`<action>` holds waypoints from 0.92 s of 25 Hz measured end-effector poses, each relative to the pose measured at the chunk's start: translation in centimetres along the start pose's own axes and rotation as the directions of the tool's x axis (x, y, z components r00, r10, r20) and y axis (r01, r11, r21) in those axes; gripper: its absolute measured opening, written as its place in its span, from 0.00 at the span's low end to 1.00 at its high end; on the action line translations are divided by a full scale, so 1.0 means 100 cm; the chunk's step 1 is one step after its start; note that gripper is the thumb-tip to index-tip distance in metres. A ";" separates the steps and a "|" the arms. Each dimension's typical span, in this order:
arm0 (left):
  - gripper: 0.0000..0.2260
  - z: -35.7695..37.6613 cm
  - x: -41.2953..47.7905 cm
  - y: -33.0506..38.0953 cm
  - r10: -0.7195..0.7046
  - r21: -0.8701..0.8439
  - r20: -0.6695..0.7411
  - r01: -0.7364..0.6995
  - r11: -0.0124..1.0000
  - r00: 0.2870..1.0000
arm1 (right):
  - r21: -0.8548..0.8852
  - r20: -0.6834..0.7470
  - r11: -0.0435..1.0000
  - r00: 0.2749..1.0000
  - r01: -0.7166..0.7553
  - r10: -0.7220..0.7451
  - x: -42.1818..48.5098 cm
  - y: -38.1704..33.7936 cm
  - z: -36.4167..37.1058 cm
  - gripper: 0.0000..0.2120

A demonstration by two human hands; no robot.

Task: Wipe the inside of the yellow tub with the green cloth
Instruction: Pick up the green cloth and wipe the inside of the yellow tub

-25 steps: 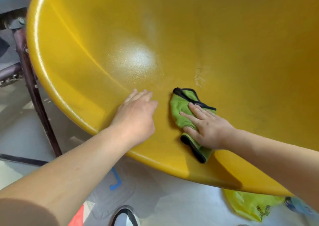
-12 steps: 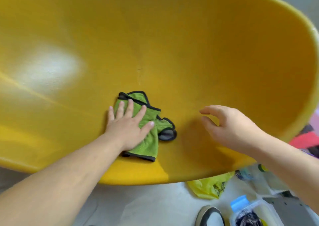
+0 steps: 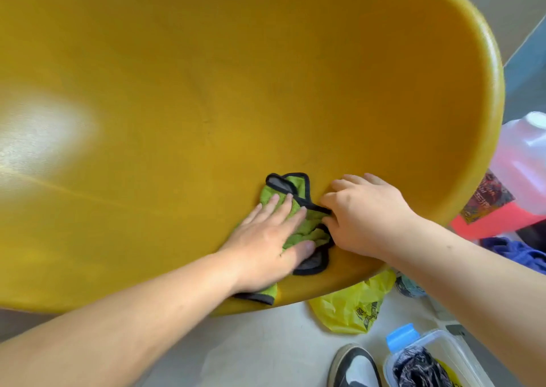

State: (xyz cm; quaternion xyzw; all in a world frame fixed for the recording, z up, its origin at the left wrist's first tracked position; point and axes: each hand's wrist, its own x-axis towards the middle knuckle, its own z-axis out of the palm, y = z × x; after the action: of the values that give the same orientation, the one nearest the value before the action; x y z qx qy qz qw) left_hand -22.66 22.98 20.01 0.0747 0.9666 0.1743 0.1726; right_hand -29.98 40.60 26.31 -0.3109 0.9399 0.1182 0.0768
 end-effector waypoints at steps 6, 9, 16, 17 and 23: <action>0.29 -0.011 -0.019 -0.087 -0.397 0.085 -0.020 0.397 0.914 0.918 | 0.019 -0.026 0.999 0.999 -0.047 0.047 0.005 -0.008 -0.008 0.17; 0.27 -0.005 -0.010 -0.059 -0.392 -0.077 -0.056 0.387 0.919 0.918 | 0.091 -0.086 0.994 0.994 -0.063 0.071 0.005 -0.006 -0.016 0.16; 0.33 0.003 0.024 0.022 0.185 -0.193 -0.116 -0.205 0.960 0.976 | 0.003 -0.416 0.977 0.888 -0.214 0.196 -0.010 0.052 -0.036 0.11; 0.33 0.003 0.028 0.007 0.151 -0.139 -0.108 -0.165 0.976 0.983 | -0.009 -0.451 0.973 0.870 -0.230 0.201 -0.014 0.058 -0.037 0.11; 0.27 0.001 0.059 0.020 -0.120 -0.232 -0.188 0.074 0.970 0.975 | 0.020 -0.559 0.967 0.799 -0.255 0.222 -0.027 0.070 -0.037 0.12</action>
State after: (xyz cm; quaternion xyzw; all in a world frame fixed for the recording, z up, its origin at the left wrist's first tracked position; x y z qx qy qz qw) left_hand -27.93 26.10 18.81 -0.0106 0.9557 0.2799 0.0902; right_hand -32.35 46.54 31.70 -0.2130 0.9491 0.0574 -0.2246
